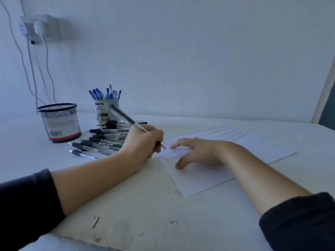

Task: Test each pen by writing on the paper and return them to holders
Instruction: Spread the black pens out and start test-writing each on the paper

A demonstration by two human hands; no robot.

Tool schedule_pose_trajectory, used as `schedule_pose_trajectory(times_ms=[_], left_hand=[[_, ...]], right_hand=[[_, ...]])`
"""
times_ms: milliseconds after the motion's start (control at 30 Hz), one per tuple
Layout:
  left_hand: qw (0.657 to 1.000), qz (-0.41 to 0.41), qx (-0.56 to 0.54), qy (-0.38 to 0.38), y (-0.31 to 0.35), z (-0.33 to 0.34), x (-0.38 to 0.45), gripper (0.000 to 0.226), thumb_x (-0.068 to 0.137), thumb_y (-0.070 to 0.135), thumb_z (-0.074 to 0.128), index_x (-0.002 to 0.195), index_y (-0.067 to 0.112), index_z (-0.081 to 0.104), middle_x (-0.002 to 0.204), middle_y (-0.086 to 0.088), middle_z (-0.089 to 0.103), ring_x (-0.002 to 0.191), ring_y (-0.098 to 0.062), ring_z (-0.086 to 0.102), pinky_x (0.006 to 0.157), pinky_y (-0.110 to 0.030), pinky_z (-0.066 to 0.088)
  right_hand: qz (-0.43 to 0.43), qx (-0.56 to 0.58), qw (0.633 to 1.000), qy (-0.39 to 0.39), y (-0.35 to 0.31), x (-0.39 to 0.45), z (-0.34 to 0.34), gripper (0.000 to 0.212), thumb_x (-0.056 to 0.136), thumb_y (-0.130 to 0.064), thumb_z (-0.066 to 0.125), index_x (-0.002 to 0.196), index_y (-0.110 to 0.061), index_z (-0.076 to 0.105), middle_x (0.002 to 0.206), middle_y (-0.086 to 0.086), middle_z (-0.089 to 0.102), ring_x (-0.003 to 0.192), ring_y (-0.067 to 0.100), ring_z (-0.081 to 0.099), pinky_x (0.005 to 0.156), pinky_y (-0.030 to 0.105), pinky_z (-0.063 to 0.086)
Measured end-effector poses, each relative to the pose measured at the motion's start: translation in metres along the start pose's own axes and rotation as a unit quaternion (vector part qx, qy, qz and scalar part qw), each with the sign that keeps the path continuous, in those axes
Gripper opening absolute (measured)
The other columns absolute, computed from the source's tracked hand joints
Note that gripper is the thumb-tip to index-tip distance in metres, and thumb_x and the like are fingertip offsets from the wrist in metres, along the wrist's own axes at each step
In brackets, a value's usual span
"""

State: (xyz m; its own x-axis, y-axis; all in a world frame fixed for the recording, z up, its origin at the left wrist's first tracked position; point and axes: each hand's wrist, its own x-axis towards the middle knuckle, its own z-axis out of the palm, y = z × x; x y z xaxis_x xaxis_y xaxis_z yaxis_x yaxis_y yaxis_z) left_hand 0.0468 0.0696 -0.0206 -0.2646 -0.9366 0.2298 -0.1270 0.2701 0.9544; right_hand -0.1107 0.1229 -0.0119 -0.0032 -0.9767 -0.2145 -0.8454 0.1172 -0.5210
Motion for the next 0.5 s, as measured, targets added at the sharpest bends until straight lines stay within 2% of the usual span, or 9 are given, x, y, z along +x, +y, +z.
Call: schedule_pose_trajectory(times_ms=[67, 133, 200, 300, 367, 433, 500], left_hand=[[0.992, -0.032, -0.116, 0.025, 0.003, -0.006, 0.006, 0.028, 0.086, 0.007, 0.049, 0.058, 0.008, 0.047, 0.045, -0.008, 0.051, 0.039, -0.015, 0.032, 0.038, -0.020, 0.023], [0.987, -0.044, -0.154, 0.032, 0.005, -0.010, 0.011, 0.030, 0.089, 0.017, 0.045, 0.060, 0.010, 0.049, 0.053, -0.006, 0.053, 0.047, -0.015, 0.039, 0.044, -0.024, 0.028], [0.984, -0.041, -0.166, 0.051, 0.007, -0.012, 0.015, 0.027, 0.087, 0.011, 0.046, 0.060, 0.009, 0.051, 0.063, -0.006, 0.053, 0.056, -0.016, 0.045, 0.050, -0.026, 0.037], [0.986, -0.025, -0.149, 0.066, 0.010, -0.016, 0.018, 0.017, 0.090, 0.000, 0.044, 0.078, 0.010, 0.051, 0.060, -0.008, 0.055, 0.047, -0.015, 0.044, 0.046, -0.023, 0.038], [0.989, -0.009, -0.138, 0.055, 0.009, -0.017, 0.019, 0.005, 0.098, 0.011, 0.046, 0.094, 0.013, 0.049, 0.052, -0.006, 0.053, 0.036, -0.014, 0.037, 0.036, -0.020, 0.029], [0.990, -0.006, -0.138, 0.040, 0.008, -0.018, 0.018, 0.012, 0.101, 0.026, 0.044, 0.104, 0.015, 0.049, 0.048, -0.005, 0.052, 0.033, -0.014, 0.034, 0.034, -0.019, 0.025], [0.991, -0.002, -0.130, 0.030, 0.008, -0.017, 0.017, 0.017, 0.102, 0.029, 0.040, 0.103, 0.017, 0.051, 0.047, -0.004, 0.052, 0.033, -0.014, 0.034, 0.035, -0.020, 0.024]], right_hand=[[-0.004, 0.004, 1.000, 0.003, 0.000, -0.001, 0.000, 0.058, 0.078, -0.043, 0.069, 0.128, -0.055, 0.043, 0.145, -0.007, 0.030, 0.134, 0.015, 0.028, 0.103, 0.034, 0.026], [-0.007, 0.008, 1.000, 0.011, 0.001, 0.000, -0.001, 0.055, 0.078, -0.043, 0.069, 0.126, -0.053, 0.046, 0.145, -0.009, 0.032, 0.134, 0.015, 0.030, 0.102, 0.033, 0.027], [-0.011, 0.020, 0.999, 0.024, 0.001, 0.002, -0.002, 0.052, 0.081, -0.044, 0.065, 0.129, -0.048, 0.047, 0.147, -0.009, 0.034, 0.135, 0.015, 0.031, 0.105, 0.033, 0.025], [-0.012, 0.049, 0.997, 0.053, 0.002, 0.005, -0.003, 0.045, 0.091, -0.048, 0.051, 0.134, -0.036, 0.047, 0.146, -0.008, 0.038, 0.135, 0.016, 0.033, 0.113, 0.037, 0.020], [-0.012, 0.045, 0.997, 0.067, 0.002, 0.005, -0.004, 0.045, 0.094, -0.052, 0.040, 0.134, -0.032, 0.046, 0.143, -0.009, 0.040, 0.135, 0.016, 0.034, 0.115, 0.044, 0.017], [-0.009, 0.043, 0.996, 0.078, 0.003, 0.005, -0.004, 0.047, 0.096, -0.054, 0.033, 0.136, -0.031, 0.044, 0.144, -0.010, 0.038, 0.137, 0.017, 0.033, 0.115, 0.046, 0.016], [-0.004, 0.042, 0.996, 0.083, 0.004, 0.007, -0.004, 0.051, 0.097, -0.054, 0.027, 0.141, -0.031, 0.039, 0.149, -0.010, 0.034, 0.140, 0.017, 0.028, 0.116, 0.046, 0.014]])
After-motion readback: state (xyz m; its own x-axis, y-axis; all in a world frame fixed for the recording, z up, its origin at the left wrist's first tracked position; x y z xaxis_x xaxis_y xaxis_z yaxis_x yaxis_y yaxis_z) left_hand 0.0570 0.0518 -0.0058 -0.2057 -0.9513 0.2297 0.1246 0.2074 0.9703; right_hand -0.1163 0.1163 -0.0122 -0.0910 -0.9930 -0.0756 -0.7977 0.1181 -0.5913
